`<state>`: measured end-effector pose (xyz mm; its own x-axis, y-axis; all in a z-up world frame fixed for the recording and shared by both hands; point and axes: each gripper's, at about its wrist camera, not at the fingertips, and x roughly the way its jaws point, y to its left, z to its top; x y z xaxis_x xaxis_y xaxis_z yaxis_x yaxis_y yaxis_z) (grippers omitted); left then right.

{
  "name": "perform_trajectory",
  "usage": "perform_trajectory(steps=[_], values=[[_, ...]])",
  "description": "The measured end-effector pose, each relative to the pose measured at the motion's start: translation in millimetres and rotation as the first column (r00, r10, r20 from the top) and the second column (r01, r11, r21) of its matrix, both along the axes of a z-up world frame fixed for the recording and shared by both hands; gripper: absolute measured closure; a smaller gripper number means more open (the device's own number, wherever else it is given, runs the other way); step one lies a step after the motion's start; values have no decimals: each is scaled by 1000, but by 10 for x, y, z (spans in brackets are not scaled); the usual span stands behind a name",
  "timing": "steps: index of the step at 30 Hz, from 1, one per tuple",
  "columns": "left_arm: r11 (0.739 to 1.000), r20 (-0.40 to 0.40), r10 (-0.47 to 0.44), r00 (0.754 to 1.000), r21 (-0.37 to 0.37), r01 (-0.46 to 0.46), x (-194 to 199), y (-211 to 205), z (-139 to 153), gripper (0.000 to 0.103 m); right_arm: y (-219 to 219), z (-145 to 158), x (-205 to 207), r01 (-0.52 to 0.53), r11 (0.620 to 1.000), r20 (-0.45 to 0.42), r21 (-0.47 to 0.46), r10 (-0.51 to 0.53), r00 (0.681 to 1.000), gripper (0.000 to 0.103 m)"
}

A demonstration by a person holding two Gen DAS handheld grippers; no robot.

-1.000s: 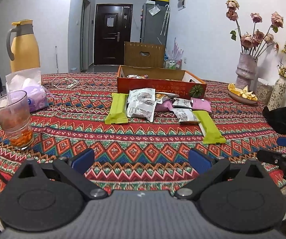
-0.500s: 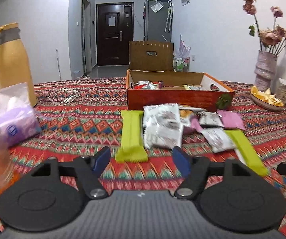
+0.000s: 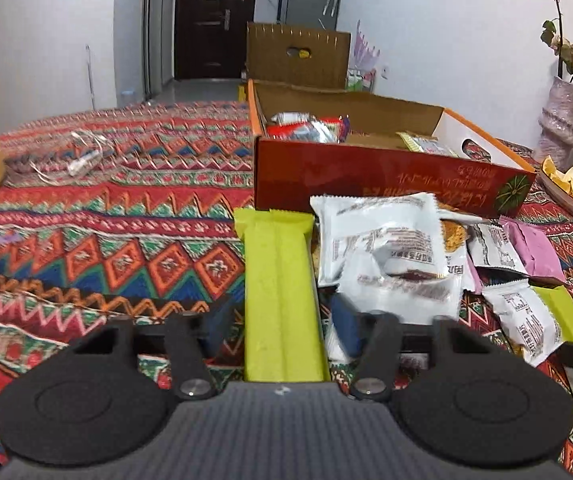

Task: Organize snacks
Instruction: 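Grasp a green bar with the left tool while the right tool grasps another green bar, then carry both green bars into the orange box and open both tools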

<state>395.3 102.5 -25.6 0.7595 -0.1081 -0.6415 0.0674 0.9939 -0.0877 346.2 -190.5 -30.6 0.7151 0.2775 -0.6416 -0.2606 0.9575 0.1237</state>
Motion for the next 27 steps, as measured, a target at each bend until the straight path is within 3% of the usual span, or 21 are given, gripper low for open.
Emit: perform_trajectory(steps=[3, 6, 18, 27], values=[[1000, 10, 0, 1000, -6, 0, -1, 26, -21, 67, 62, -25, 12, 4, 999, 20, -48, -3, 1000, 63], [1000, 23, 9, 1000, 13, -9, -105, 15, 39, 68, 49, -3, -12, -1, 999, 17, -47, 2, 1000, 69], [995, 102, 90, 991, -40, -86, -1240, -137, 397, 68, -146, 184, -673, -4, 1000, 29, -27, 5, 1000, 70], [999, 109, 14, 994, -44, -9, -2013, -552, 504, 68, -295, 456, -1272, -15, 1000, 97, -6, 15, 995, 70]])
